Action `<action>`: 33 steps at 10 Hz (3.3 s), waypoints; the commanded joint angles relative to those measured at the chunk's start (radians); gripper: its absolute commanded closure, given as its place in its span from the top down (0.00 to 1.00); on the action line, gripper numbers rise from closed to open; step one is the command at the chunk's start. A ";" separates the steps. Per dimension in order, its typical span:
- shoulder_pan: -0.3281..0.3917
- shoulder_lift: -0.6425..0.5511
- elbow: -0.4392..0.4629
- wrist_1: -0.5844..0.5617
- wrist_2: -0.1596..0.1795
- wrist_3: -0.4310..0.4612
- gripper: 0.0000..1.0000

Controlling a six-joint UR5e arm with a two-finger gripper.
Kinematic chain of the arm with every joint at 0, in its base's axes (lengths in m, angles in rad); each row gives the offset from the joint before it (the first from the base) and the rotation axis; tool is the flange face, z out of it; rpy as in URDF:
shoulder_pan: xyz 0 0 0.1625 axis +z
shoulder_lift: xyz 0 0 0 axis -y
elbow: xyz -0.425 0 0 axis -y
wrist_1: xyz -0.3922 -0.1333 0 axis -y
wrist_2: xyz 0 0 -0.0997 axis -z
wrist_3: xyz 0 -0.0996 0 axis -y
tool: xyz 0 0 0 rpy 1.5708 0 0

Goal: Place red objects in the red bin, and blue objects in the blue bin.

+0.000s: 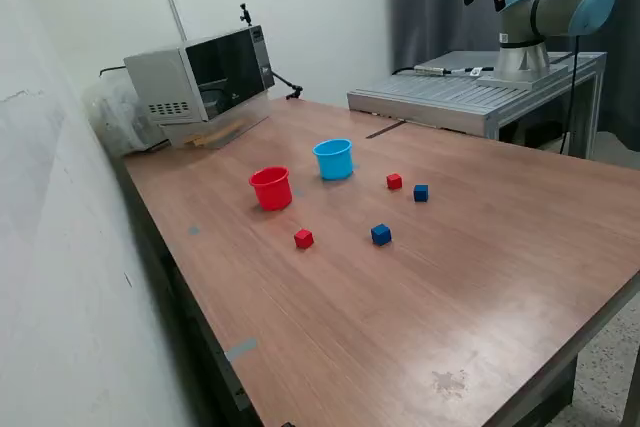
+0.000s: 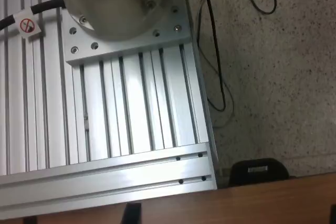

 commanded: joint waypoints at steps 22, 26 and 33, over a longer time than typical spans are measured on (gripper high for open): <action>-0.097 0.713 -0.222 -0.801 0.140 -0.003 1.00; -0.088 0.771 -0.202 -0.831 0.140 -0.005 1.00; -0.081 0.834 -0.218 -0.859 0.137 -0.023 1.00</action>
